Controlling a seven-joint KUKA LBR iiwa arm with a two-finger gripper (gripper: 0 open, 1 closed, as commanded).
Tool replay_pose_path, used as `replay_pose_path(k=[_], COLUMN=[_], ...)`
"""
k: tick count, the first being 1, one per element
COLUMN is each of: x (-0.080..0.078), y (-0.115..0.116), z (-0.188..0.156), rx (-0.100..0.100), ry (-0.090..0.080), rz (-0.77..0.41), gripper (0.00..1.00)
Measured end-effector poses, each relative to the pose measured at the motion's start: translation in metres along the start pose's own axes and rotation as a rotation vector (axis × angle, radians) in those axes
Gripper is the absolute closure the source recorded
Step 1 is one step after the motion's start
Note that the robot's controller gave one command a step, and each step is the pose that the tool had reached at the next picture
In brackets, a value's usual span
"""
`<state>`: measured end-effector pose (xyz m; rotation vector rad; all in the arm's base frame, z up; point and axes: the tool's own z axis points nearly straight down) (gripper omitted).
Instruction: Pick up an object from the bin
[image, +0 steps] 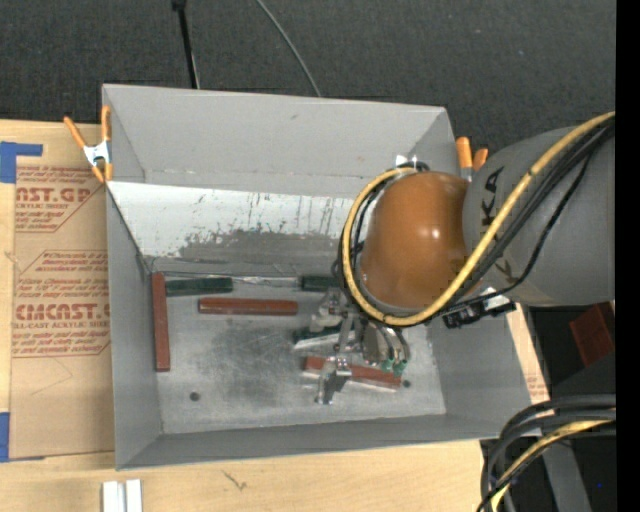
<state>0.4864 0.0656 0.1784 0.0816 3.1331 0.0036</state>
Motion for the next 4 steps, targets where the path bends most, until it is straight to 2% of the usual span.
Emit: replay_pose_path(k=[1,2,3,4], x=[-0.017,-0.026,-0.026,-0.041], y=[-0.026,-0.031,-0.031,-0.022], z=[0.066,0.102,0.102,-0.084], rx=[0.002,-0.001,-0.001,0.000], ry=[0.003,-0.005,-0.005,-0.003], rz=[0.015,0.144,0.144,0.091], gripper=[0.00,1.00,1.00,1.00])
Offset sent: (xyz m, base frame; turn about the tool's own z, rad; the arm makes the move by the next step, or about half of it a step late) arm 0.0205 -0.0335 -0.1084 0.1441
